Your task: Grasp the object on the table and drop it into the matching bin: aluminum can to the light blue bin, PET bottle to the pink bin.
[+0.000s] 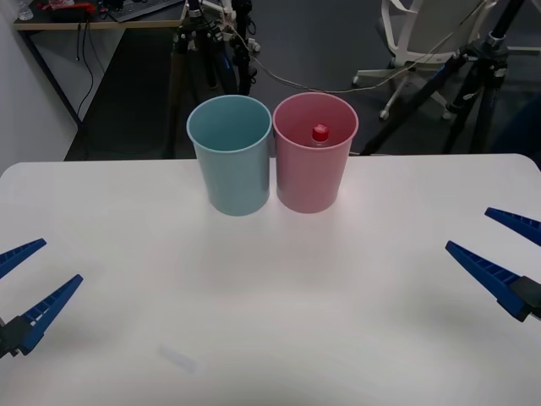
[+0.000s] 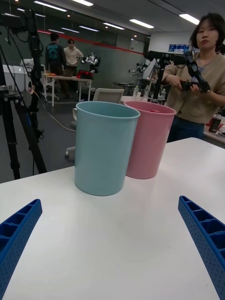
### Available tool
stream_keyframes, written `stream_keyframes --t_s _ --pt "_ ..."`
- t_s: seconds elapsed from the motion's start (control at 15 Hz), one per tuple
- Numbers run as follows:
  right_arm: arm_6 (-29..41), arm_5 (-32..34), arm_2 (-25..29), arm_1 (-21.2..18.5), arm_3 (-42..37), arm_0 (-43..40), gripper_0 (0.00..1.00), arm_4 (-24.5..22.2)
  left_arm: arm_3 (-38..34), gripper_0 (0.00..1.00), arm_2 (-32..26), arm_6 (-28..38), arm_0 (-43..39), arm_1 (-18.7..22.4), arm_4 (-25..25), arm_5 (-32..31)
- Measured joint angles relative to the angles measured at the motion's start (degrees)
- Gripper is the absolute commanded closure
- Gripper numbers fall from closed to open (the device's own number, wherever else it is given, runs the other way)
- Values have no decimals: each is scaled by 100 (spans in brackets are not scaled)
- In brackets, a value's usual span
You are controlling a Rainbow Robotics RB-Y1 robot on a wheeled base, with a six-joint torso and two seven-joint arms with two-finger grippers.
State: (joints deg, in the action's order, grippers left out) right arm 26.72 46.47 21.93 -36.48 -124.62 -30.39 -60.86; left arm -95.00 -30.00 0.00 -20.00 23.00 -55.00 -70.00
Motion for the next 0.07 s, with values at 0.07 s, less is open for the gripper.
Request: stream_keyframes --t_s 0.07 --pt "11 17 11 0 5 -2 0 0 0 0 0 0 0 0 0 0"
